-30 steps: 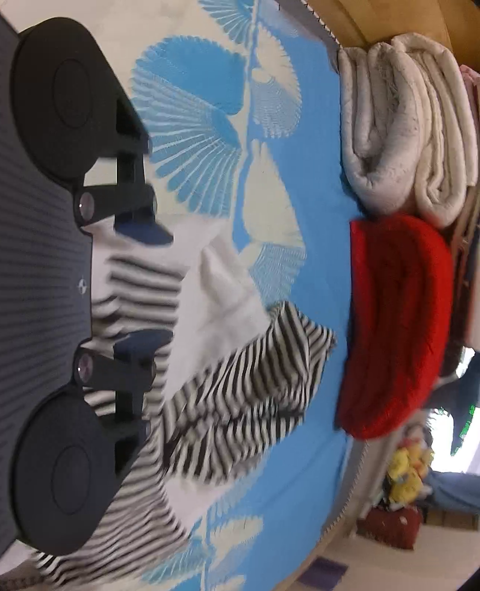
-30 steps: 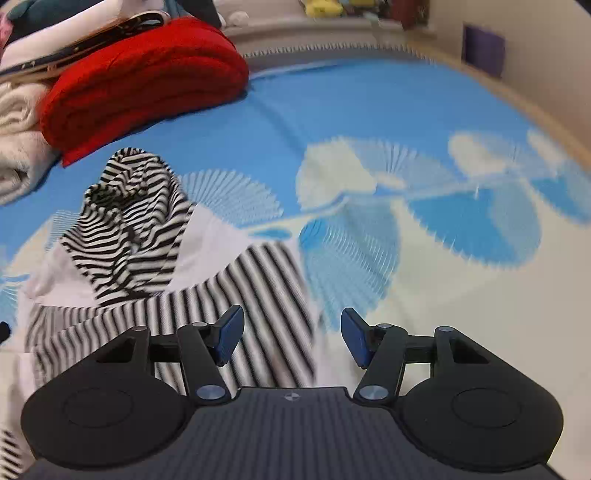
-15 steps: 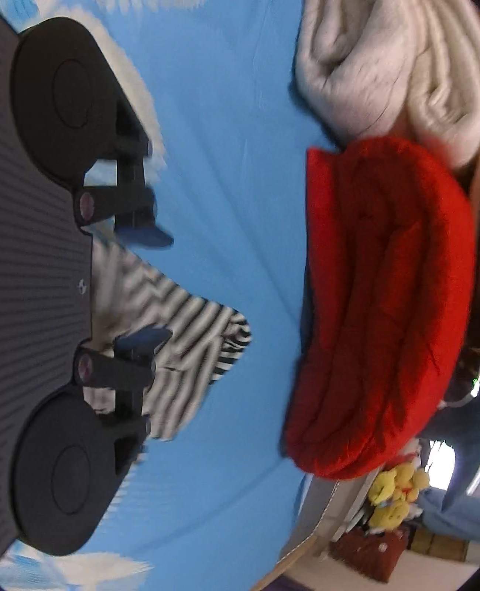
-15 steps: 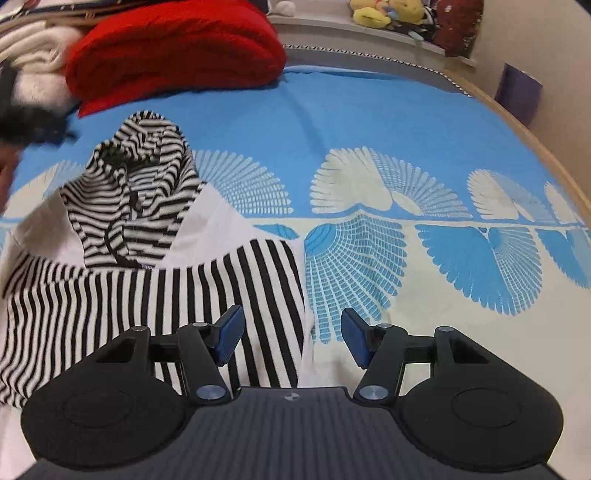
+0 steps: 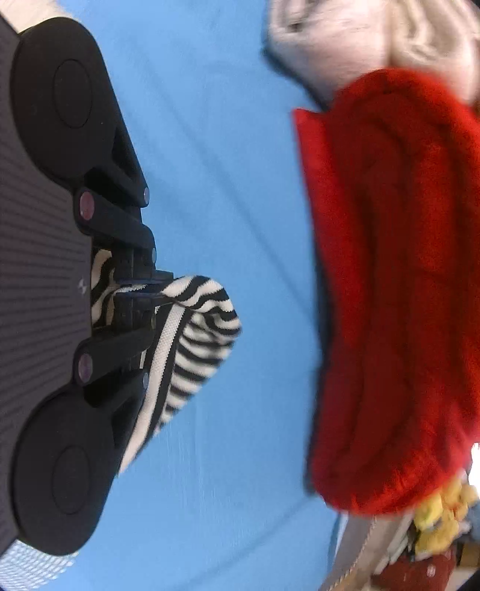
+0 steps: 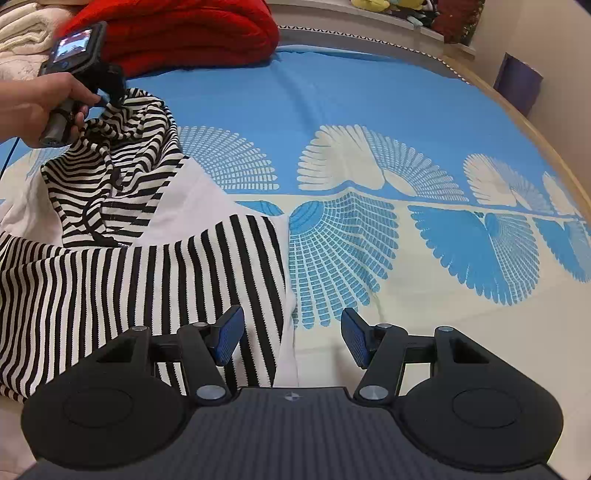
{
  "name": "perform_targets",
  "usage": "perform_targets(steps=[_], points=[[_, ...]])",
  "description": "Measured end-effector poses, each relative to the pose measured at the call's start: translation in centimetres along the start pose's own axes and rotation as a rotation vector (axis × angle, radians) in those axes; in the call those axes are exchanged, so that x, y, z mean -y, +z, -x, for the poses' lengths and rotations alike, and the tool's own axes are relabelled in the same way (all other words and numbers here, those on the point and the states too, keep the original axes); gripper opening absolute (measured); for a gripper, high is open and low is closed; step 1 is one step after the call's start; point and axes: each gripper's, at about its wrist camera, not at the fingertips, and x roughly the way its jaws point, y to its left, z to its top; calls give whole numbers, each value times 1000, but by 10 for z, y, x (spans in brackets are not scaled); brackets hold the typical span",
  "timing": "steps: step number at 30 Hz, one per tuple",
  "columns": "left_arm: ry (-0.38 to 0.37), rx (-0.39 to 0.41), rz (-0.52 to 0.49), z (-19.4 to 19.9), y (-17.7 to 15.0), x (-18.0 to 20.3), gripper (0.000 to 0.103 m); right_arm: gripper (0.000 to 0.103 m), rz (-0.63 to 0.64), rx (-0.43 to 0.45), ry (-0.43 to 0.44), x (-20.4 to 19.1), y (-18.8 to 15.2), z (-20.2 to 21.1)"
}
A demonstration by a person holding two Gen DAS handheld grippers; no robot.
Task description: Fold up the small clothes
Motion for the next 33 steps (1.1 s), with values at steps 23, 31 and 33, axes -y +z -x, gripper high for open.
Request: perform_targets(steps=[23,31,33], points=[[-514,-19,83,383,-296,-108,42,43,-298,190,159,30,-4,72],[-496,-337,547,271,-316,-125,42,48,-300,-67,372,5,-17,34],[-531,-360,522,258,-312,-120,42,48,-299,-128,415,-4,-23,26]])
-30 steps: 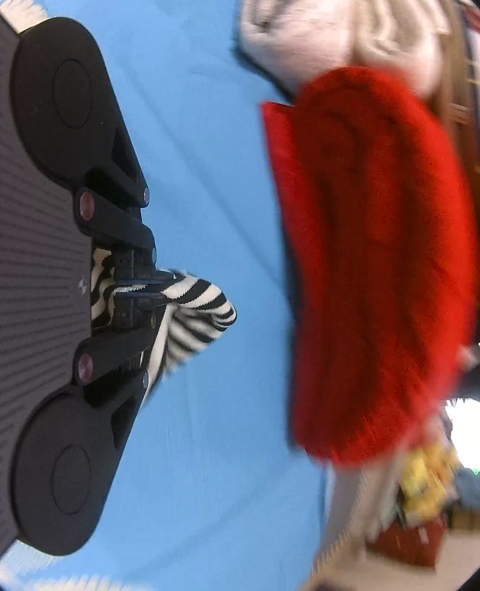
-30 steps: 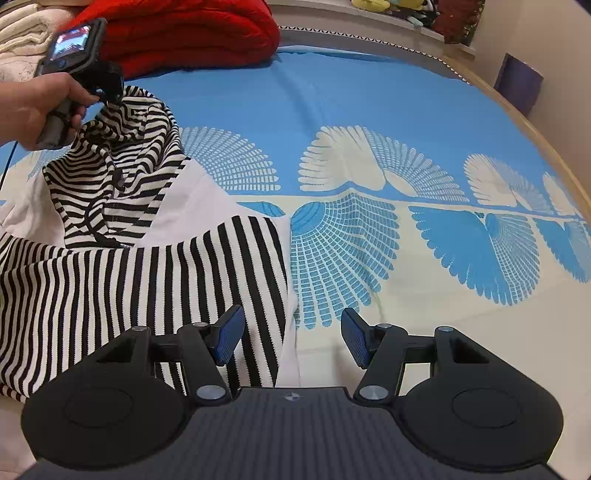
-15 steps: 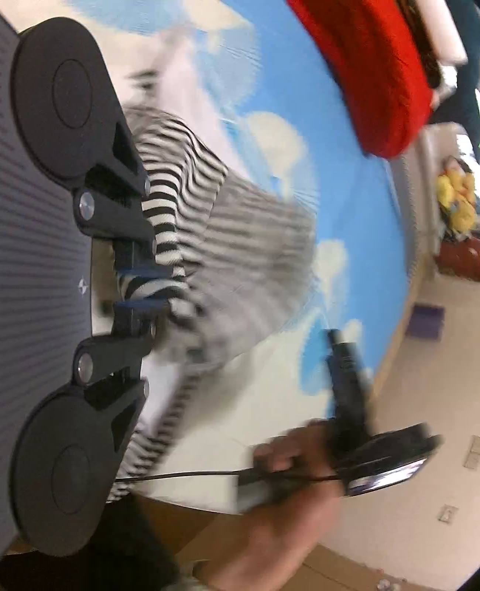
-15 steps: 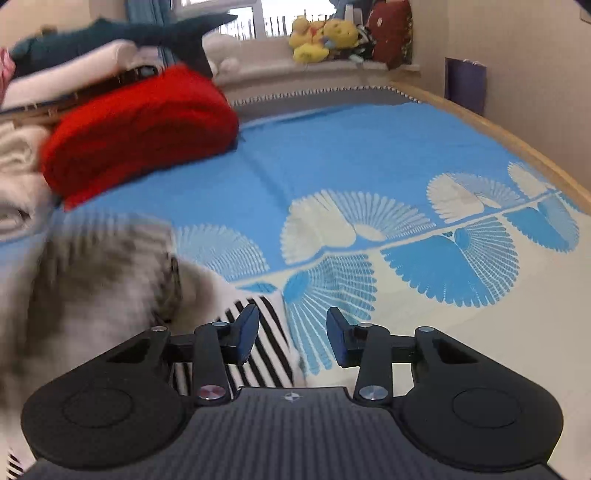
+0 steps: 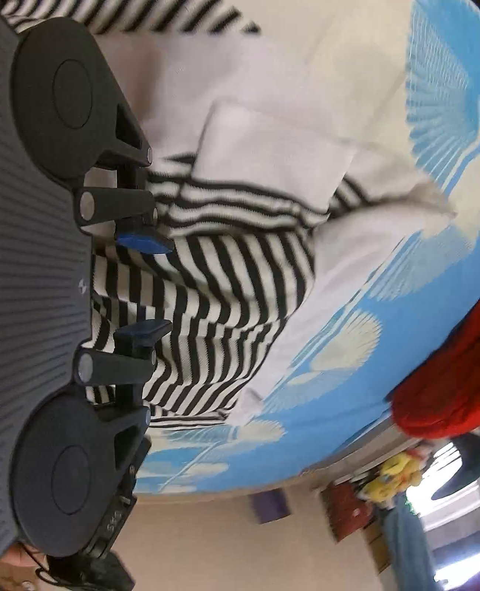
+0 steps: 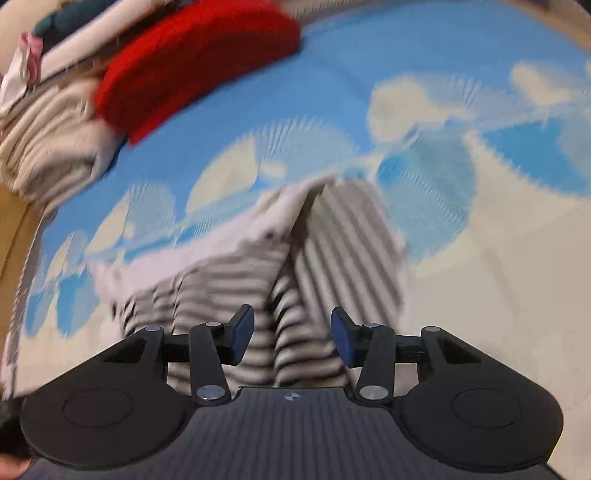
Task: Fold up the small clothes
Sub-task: 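Grasp the striped hem with both grippers and fold it up toward the hood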
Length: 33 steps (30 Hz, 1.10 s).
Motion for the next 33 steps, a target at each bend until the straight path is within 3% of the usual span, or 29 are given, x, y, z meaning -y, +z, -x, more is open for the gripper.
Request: perform_targets(steps=[4,7,8,9,10,11,12,14,16,19,21,23,24,26,27,28,29,31,32,33], points=[[39,-34,32,-14,-10,-12,41,48,22,-66,4,-13,-8,-21],[46,-37,32,-19,-10,-13,36,48,73,-84,-45,-22,-12,-33],[46,-38,19,-19,-9,-11,21,47,83,-87,-64,-23,-14,-37],[50,-38,5,-18,-8,-8,3,39,87,-89,-82,-23,-16,-41],[45,-28,-9,-13,-6,-5,3,31,83,-89,-95,-22,-16,-44],[37,7,-26,-8,-2,-1,3,11,75,-88,-100,-20,-15,-47],[30,61,-45,1,2,1,3,1,60,-81,-97,-16,-13,-46],[-11,223,-97,32,10,10,3,1,2,-6,-39,-10,-7,-34],[-71,378,-140,64,16,17,3,0,-64,132,80,-4,3,-7],[-168,507,-183,94,18,18,3,0,-217,363,310,16,10,37],[-186,471,-185,93,18,14,3,0,-269,435,340,28,9,50],[-148,359,-123,76,19,0,3,0,-301,394,265,39,7,44],[-121,280,-85,65,20,-8,5,0,-322,322,205,44,7,34],[3,58,-38,35,20,-25,10,1,-312,76,-25,54,2,-1],[60,19,-18,28,18,-33,10,4,-309,-2,-132,58,-4,-13],[89,21,15,26,17,-39,10,4,-337,-14,-191,65,-10,-18],[79,32,54,27,17,-45,11,4,-361,-1,-183,67,-12,-16],[27,48,80,33,21,-47,25,5,-331,53,-128,58,-7,-6],[15,62,83,36,21,-47,38,11,-299,94,-111,51,-5,1],[13,71,83,36,20,-45,44,24,-265,135,-102,43,-3,7]])
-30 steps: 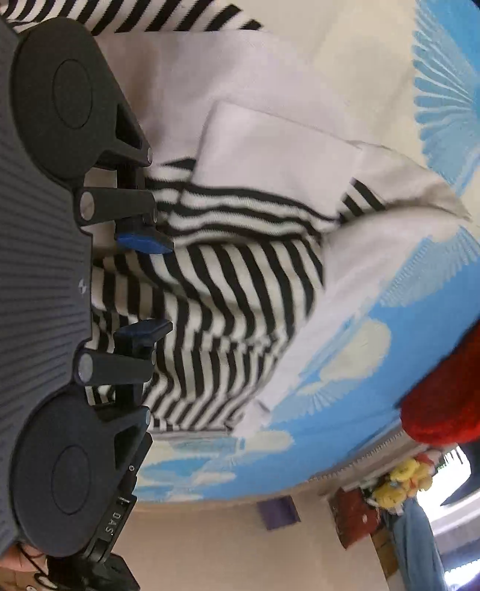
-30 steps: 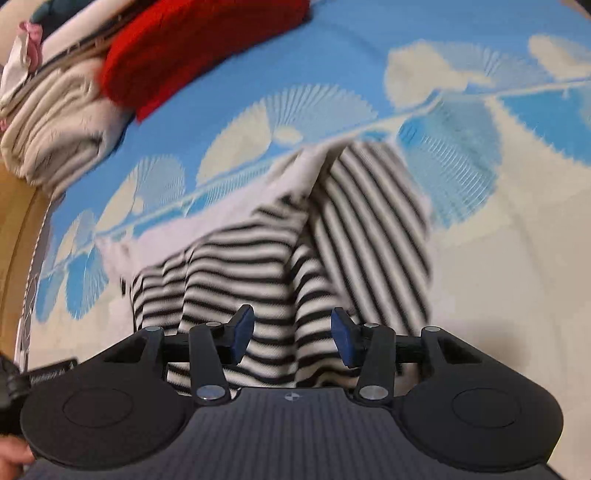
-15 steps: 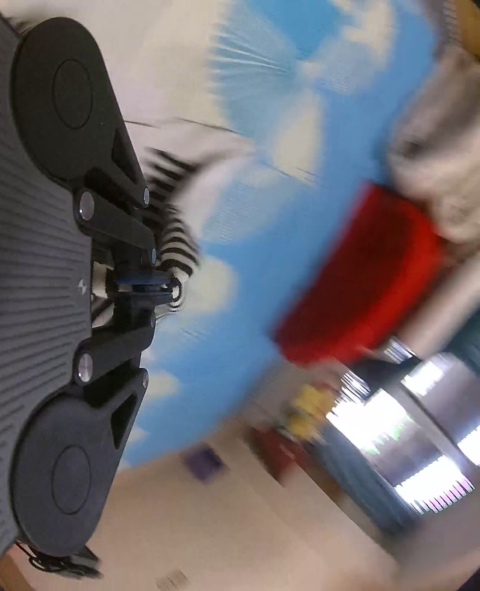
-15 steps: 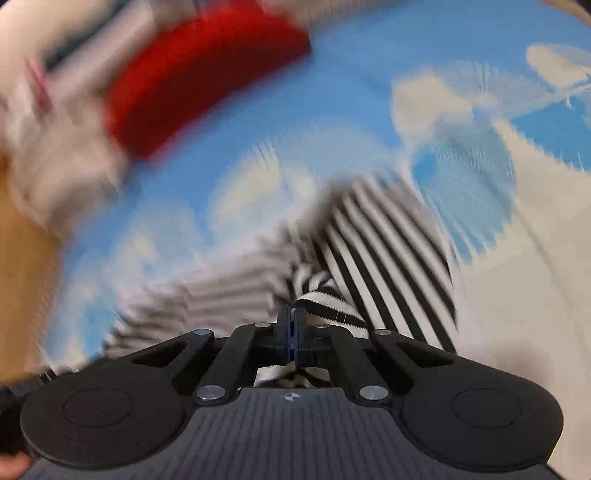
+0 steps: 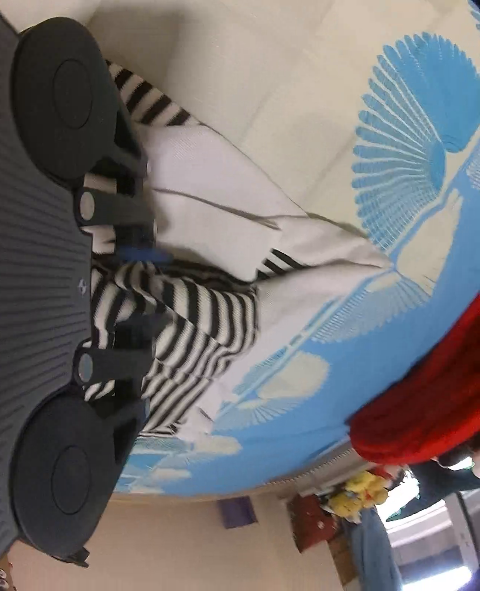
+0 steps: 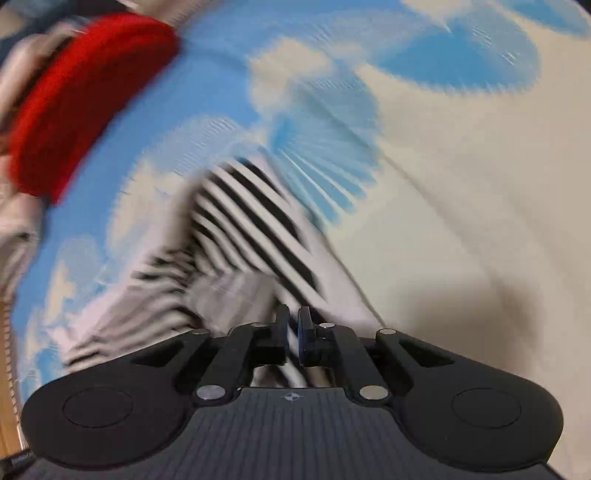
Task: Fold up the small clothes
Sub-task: 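Grasp the striped hem with both grippers and fold it up toward the hood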
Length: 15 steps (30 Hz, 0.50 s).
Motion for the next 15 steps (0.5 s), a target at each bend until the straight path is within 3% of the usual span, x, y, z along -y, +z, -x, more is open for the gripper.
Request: perform_targets(steps=[2,3,8,11,13,14,15], points=[[0,-6,0,-5,-4,3,44,42,36,22,30,-10,1,3],[2,-9,8,-6,-2,2,44,45,43,7,44,-11,3,-1],[32,9,71,-19,0,-4,44,45,40,-142,-15,-12,-8,-29],[27,11,94,-20,2,-10,44,45,74,-134,-44,-18,-15,-35],[21,6,88,-22,2,-10,36,36,92,-110,-34,-24,-16,-34],[5,6,78,-20,2,-9,5,19,89,-106,-15,-25,-16,-33],[-11,23,62,-17,2,-6,1,8,82,-101,8,-26,-15,-32]])
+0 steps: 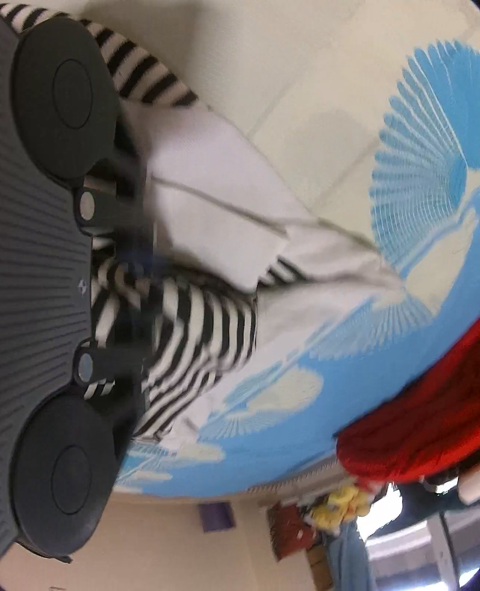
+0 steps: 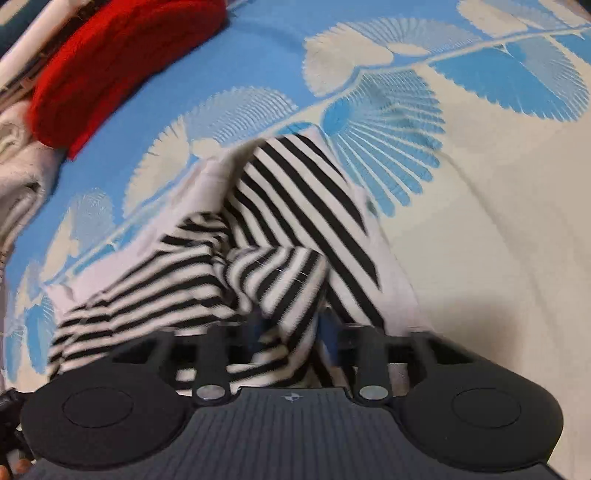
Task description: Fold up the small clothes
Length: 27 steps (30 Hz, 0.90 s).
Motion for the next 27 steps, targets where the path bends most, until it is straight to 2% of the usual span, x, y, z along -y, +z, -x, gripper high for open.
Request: perform_targets(steps=[4,5,6,7,8,11,12,13,15,17,18,19,21,23,25,26,27], points=[[-62,227,-123,45,2,27,1,1,-74,125,220,0,10,24],[-67,275,-148,56,2,31,1,1,-89,166,254,1,12,32],[-49,291,-157,60,2,31,1,1,-103,198,269,4,14,37],[-17,281,-155,58,2,29,1,1,-125,215,261,7,15,38],[37,235,-147,51,3,25,1,1,-147,206,223,13,16,35],[208,1,-71,15,-1,0,6,1,-185,62,3,29,13,5],[216,-16,-47,12,-3,-5,8,2,-193,-7,-56,35,10,-7],[214,-15,-50,12,-3,-4,8,3,-200,-37,-81,38,8,-13],[195,49,-129,24,-3,11,9,6,-189,-9,-85,33,10,-9],[179,152,-223,39,-5,28,17,16,-139,47,-88,20,11,2],[168,184,-263,43,-7,35,17,24,-119,93,-88,14,12,11],[154,195,-291,44,-10,39,17,28,-103,130,-80,10,11,17],[118,173,-302,41,-14,42,17,33,-42,190,-46,-1,13,28],[93,110,-273,30,-14,37,17,33,17,208,12,-9,12,32],[125,34,-227,14,-13,28,17,35,21,152,74,-11,11,22],[181,-11,-206,5,-12,21,18,37,-1,88,94,-8,10,13],[242,-38,-192,-2,-13,15,18,38,-19,24,76,-6,8,3]])
